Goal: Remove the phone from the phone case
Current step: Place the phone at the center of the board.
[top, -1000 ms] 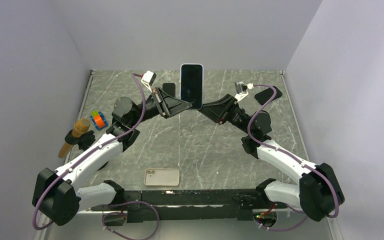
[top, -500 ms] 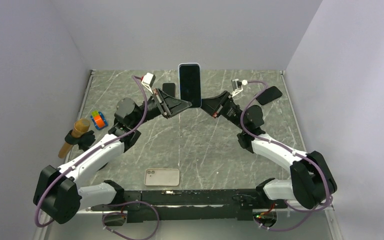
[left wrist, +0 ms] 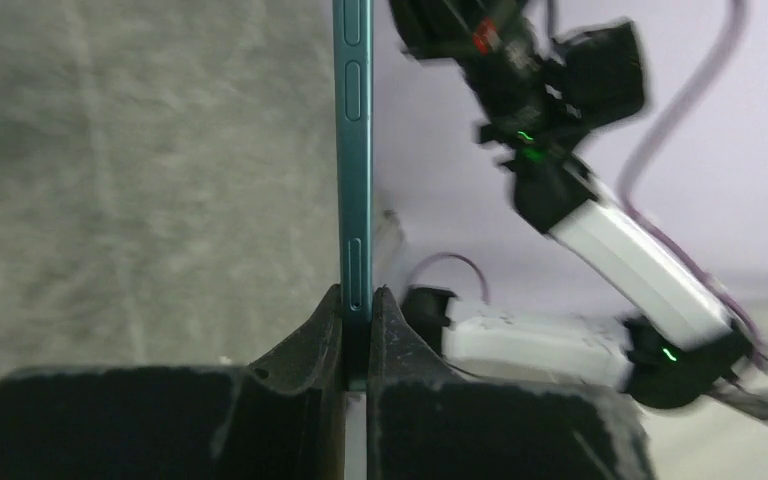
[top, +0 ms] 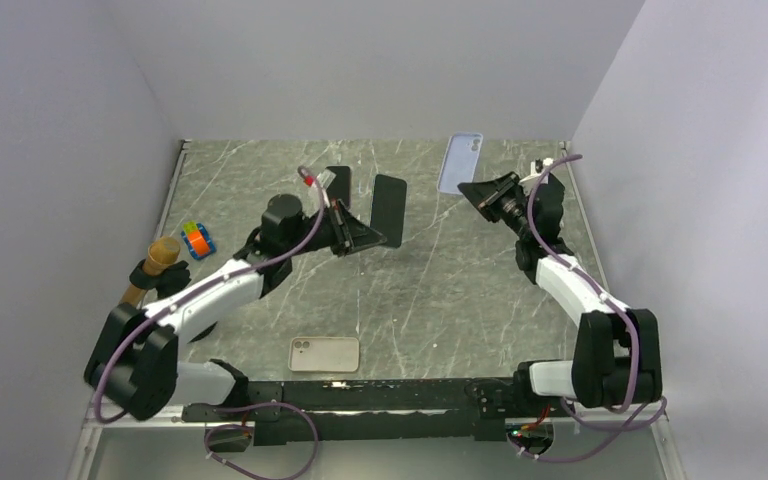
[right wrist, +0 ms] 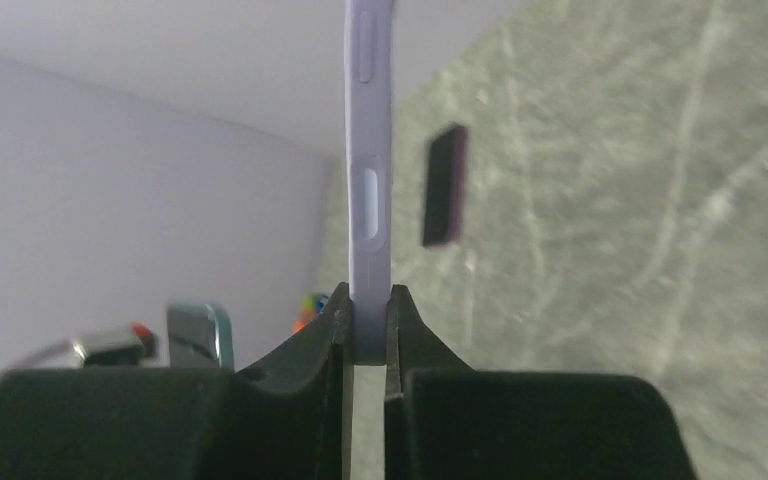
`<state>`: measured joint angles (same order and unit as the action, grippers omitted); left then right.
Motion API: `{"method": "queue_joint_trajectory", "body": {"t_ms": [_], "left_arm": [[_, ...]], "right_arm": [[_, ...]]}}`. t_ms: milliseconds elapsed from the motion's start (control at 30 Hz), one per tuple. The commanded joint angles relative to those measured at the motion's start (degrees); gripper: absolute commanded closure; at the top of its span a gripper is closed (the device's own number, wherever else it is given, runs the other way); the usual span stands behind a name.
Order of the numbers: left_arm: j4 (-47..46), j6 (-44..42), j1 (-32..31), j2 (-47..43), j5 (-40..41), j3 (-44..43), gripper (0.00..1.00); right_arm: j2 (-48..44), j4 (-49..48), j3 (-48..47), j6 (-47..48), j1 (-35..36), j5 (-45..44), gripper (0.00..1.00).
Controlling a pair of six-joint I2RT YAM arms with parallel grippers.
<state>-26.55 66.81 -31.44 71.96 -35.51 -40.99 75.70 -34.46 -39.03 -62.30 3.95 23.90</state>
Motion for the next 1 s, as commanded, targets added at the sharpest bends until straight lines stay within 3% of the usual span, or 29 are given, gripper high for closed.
{"method": "queue_joint_trajectory", "body": {"t_ms": [0, 67, 267, 533, 667, 967], "left_arm": [[19.5, -19.7, 1.7, 7.0, 6.9, -14.7, 1.0], [25.5, -24.0, 2.3, 12.3, 9.4, -20.2, 1.0], [26.5, -26.7, 5.9, 28.8, 14.1, -31.0, 1.0], [28.0, -22.8, 10.0, 50.2, 4.1, -49.4, 1.0], [30.6, -22.7, 11.4, 55.7, 3.5, -55.5, 1.0], [30.0, -19.9, 14.6, 60.1, 0.5, -55.7, 0.98]], "right_arm": [[-7.5, 27.6, -5.6, 20.9, 0.3, -1.6, 1.0], [-12.1, 33.2, -5.3, 25.6, 0.3, -3.3, 1.0], [-24.9, 48.0, -7.6, 33.3, 0.4, -4.1, 1.0], [-32.0, 55.5, -7.6, 34.1, 0.4, 3.8, 1.0], [-33.0, 57.3, -5.9, 35.2, 0.4, 6.8, 1.0], [-36.5, 58.6, -1.7, 35.5, 0.4, 10.9, 1.0]]}}
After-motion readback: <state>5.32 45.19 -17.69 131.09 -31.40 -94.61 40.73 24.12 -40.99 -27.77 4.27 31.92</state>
